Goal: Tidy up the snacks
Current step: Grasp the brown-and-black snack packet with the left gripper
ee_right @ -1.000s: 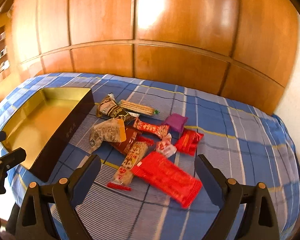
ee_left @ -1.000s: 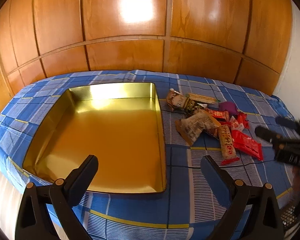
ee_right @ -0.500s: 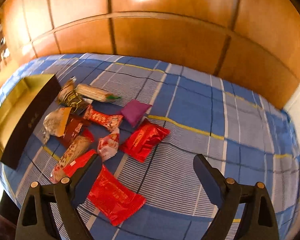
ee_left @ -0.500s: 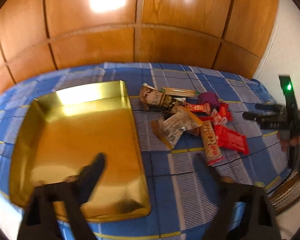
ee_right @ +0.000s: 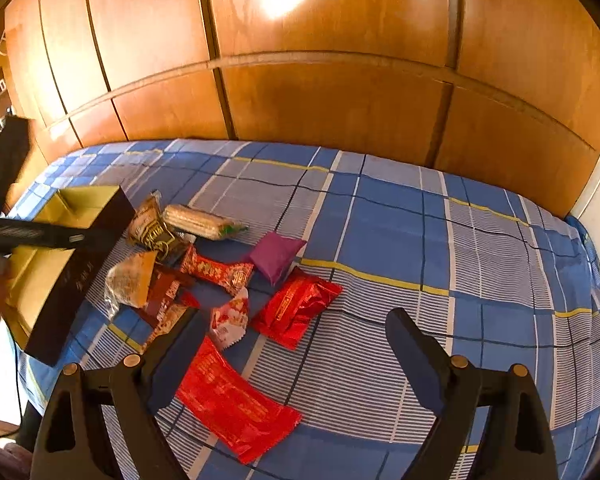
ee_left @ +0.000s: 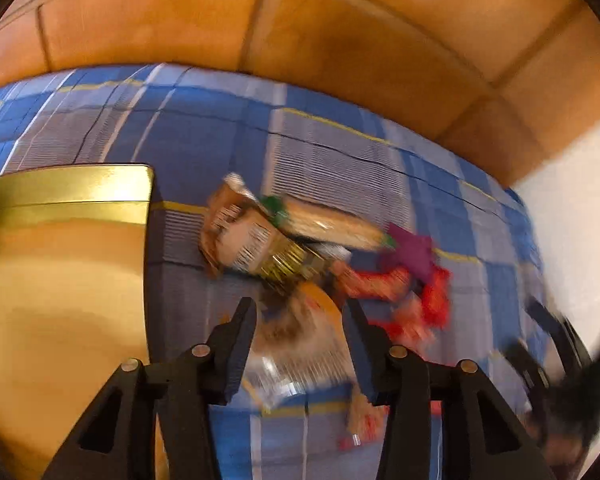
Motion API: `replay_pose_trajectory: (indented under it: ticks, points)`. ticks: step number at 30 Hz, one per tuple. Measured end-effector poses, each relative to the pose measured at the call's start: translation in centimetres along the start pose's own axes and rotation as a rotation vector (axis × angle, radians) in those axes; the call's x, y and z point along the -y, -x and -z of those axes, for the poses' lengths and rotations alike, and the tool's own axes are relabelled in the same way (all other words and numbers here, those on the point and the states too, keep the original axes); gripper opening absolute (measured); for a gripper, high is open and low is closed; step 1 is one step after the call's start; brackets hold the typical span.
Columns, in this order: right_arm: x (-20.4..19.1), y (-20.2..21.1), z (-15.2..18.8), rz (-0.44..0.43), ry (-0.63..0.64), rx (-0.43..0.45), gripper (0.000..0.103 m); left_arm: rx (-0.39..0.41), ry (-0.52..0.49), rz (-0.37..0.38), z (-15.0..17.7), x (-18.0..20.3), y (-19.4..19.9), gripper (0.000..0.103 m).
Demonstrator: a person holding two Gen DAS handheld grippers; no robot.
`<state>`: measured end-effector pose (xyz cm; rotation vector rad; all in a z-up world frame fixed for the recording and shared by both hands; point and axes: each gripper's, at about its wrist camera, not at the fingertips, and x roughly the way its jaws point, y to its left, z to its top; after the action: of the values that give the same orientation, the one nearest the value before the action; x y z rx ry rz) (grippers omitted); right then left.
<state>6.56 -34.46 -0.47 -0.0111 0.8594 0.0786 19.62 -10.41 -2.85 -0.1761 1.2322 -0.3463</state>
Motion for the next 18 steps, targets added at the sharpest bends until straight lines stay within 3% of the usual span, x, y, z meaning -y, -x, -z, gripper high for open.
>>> replay_pose_trajectory:
  ticks: [4,6,8,11,14,15,17,18]
  points:
    - [0.0,0.4,-0.2,-0.007,-0.001,0.016,0.093,-0.039,0.079,-0.069,-2.0,-0.6,-3.1,0.057]
    - [-0.2,0.5,-0.3,-0.006,0.01,0.02,0.093,-0.026,0.062,-0.106,-2.7,-0.3,-3.9,0.059]
    - [-0.5,0.6,-0.3,-0.007,0.023,0.022,0.093,-0.016,0.065,-0.109,-3.2,0.1,-4.5,0.068]
    - [-0.7,0.6,-0.4,-0.014,0.035,0.019,0.093,-0.006,0.055,-0.145,-4.0,0.4,-5.7,0.069]
    - [-0.9,0.6,-0.3,-0.016,0.04,0.02,0.093,-0.043,0.029,-0.132,-3.9,0.3,-7.4,0.064]
    - [-0.8,0.7,-0.3,-0.015,0.039,0.021,0.093,-0.017,0.002,-0.142,-3.6,0.5,-7.2,0.058]
    - [-0.6,0.6,-0.3,-0.011,0.029,0.019,0.093,0.001,-0.033,-0.104,-3.2,0.6,-6.7,0.032]
    - [-0.5,0.6,-0.3,-0.008,0.025,0.019,0.093,0.003,-0.025,-0.089,-3.0,0.5,-6.2,0.03]
